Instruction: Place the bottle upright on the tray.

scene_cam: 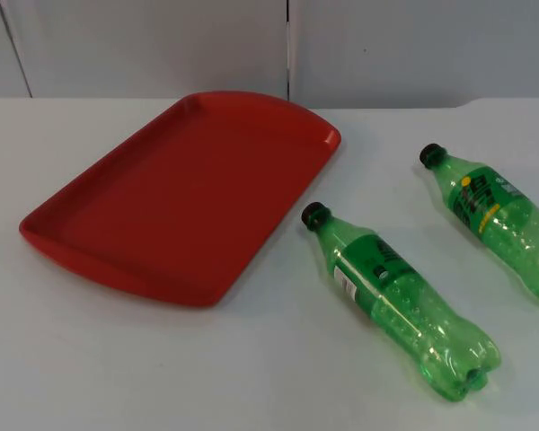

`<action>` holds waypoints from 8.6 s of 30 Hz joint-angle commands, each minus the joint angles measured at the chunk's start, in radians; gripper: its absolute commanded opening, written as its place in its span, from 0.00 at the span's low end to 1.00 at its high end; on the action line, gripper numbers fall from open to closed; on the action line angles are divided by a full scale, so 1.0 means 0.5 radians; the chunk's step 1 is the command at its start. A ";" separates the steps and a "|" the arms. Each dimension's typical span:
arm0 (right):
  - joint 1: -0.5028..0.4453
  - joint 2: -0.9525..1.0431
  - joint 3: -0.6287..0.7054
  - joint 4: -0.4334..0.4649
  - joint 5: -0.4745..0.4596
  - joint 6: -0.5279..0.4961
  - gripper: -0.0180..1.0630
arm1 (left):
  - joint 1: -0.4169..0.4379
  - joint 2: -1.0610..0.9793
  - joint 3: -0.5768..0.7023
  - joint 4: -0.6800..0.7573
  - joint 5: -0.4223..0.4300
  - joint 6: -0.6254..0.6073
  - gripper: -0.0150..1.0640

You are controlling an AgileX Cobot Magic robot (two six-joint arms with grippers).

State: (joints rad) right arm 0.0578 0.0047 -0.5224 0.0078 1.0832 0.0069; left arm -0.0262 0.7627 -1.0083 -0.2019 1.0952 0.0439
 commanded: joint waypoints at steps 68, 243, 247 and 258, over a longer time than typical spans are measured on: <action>-0.012 -0.009 0.013 0.005 -0.012 -0.001 0.98 | -1.485 1.825 -0.169 0.206 -0.933 -1.519 0.99; -0.012 -0.009 0.013 0.005 -0.012 -0.001 0.98 | -0.705 2.118 -1.485 0.442 -1.244 -0.766 0.01; -0.012 -0.009 0.013 0.005 -0.012 -0.001 0.98 | -0.622 2.115 -1.485 0.329 -1.290 -0.556 0.01; -0.012 -0.009 0.013 0.005 -0.012 -0.001 0.98 | -0.548 2.115 -1.485 0.262 -1.386 -0.290 0.01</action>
State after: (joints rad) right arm 0.0578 0.0047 -0.5224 0.0078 1.0832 0.0085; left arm -0.3033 1.8367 -1.7469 -0.0526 0.4271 -0.1098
